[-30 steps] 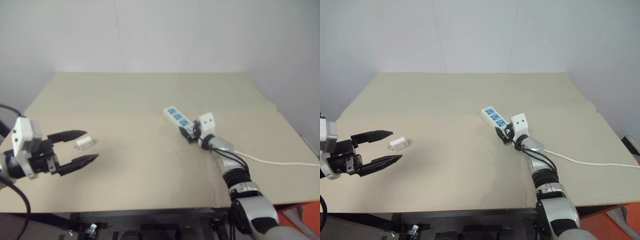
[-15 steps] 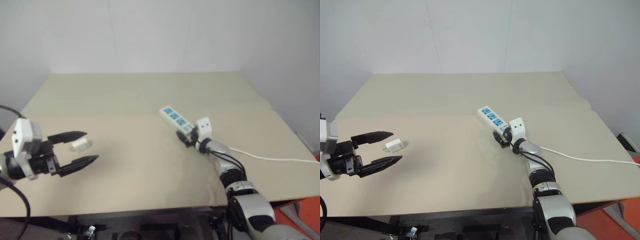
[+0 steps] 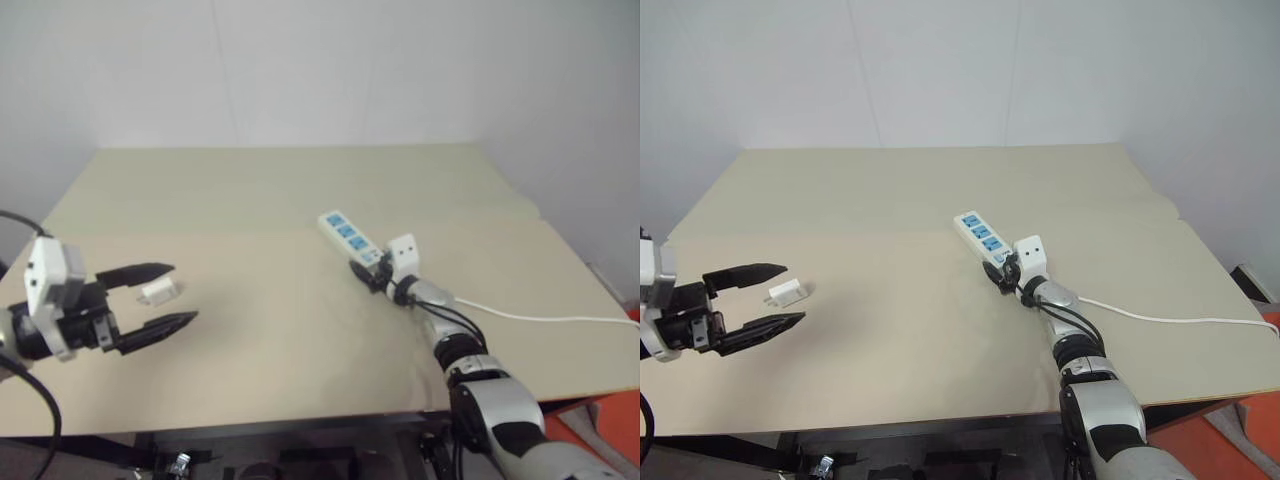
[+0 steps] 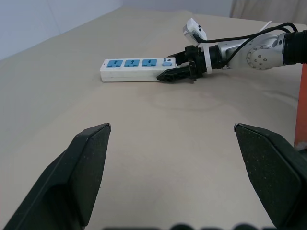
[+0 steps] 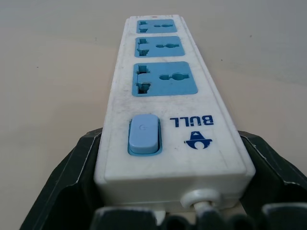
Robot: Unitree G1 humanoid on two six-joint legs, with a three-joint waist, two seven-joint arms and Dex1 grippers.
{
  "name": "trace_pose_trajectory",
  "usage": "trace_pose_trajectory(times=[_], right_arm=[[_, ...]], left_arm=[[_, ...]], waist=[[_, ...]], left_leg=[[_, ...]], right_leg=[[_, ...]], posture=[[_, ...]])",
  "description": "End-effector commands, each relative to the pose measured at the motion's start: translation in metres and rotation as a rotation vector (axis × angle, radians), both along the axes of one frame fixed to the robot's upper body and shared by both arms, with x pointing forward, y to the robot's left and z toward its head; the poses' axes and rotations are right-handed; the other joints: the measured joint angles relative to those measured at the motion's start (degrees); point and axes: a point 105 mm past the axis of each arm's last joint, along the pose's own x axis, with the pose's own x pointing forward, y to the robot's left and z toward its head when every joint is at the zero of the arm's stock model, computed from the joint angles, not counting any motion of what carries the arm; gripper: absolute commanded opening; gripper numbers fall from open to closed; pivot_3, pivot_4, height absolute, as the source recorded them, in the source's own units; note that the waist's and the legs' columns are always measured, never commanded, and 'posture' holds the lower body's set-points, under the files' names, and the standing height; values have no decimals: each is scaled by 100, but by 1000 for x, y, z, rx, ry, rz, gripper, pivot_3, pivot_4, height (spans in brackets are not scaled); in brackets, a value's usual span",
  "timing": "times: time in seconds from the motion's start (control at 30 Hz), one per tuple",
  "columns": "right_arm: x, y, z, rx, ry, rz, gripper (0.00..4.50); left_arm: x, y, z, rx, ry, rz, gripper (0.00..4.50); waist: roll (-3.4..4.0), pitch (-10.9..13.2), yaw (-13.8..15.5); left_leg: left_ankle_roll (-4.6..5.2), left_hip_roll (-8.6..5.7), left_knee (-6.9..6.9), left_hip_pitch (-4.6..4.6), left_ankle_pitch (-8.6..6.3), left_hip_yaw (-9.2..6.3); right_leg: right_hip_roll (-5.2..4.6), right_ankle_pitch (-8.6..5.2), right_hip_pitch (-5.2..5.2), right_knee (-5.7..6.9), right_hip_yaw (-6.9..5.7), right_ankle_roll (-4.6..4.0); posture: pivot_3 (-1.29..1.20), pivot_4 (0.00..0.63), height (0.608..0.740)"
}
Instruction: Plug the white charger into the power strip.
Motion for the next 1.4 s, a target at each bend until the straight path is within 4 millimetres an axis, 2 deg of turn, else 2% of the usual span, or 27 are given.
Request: trace_pose_trajectory(times=[0.03, 0.17, 0.27, 0.5, 0.67, 0.83, 1.03, 1.13, 1.27, 1.4], right_arm=[[-4, 3, 4, 18, -32, 40, 3421], [-11, 5, 14, 35, -81, 121, 3421], [-25, 11, 25, 46, -117, 268, 3421], [-84, 23, 30, -41, -92, 698, 3421], [-109, 26, 26, -138, -60, 875, 3421], [-116, 29, 12, -235, -40, 956, 3421], [-118, 37, 4, -244, -25, 1000, 3421], [-116, 39, -2, -249, -14, 998, 3421], [-115, 42, -6, -235, -5, 998, 3421], [-115, 45, -8, -216, -3, 989, 3421]], left_arm=[[-4, -2, 12, 4, -50, -10, 4500], [-3, 0, 13, 8, -50, -11, 4500], [-1, 2, 14, 25, -49, -16, 4500], [5, 6, 18, 64, -41, -56, 4500], [8, 7, 19, 82, -35, -79, 4500], [9, 7, 19, 106, -24, -106, 4500], [15, 15, 21, 169, 10, -128, 4500], [27, 23, 22, 245, 55, -72, 4500], [59, 47, 27, 400, 141, 147, 4500], [69, 58, 31, 458, 256, 142, 4500]], waist=[[0, 0, -1], [0, 0, 3], [2, 1, 24], [10, 9, 55], [9, 10, 48], [8, 11, 53], [7, 11, 58], [7, 11, 55], [4, 13, 65], [3, 13, 47]], left_leg=[[0, 0, -1, 0, 0, 0], [0, 0, -5, -1, 0, 0], [0, -1, -6, -4, 0, 0], [0, -1, -6, -8, 0, 2], [0, -1, -6, -6, 0, 4], [0, 0, -6, -6, 0, 7], [0, -1, -5, -8, 0, 9], [0, 0, -4, -6, 0, 11], [0, 0, -2, -5, 0, 12], [0, -1, -2, -12, 0, 29]], right_leg=[[0, 0, 0, 0, 0, 0], [0, 0, -1, -2, 0, 0], [-2, 0, -3, -5, -1, 0], [-1, -1, -8, -5, -1, 1], [0, -1, -9, -4, 0, 2], [4, -1, -10, -3, 1, 2], [4, -1, -14, -2, 1, 2], [7, -1, -14, 0, 3, 2], [12, -2, -13, 0, 5, 4], [16, -4, -23, 4, 11, 9]], posture=[[0, 150, 740], [0, 150, 740], [0, 150, 740], [0, 150, 740], [0, 150, 740], [0, 150, 740], [0, 150, 740], [0, 150, 740], [0, 150, 740], [0, 150, 740]])
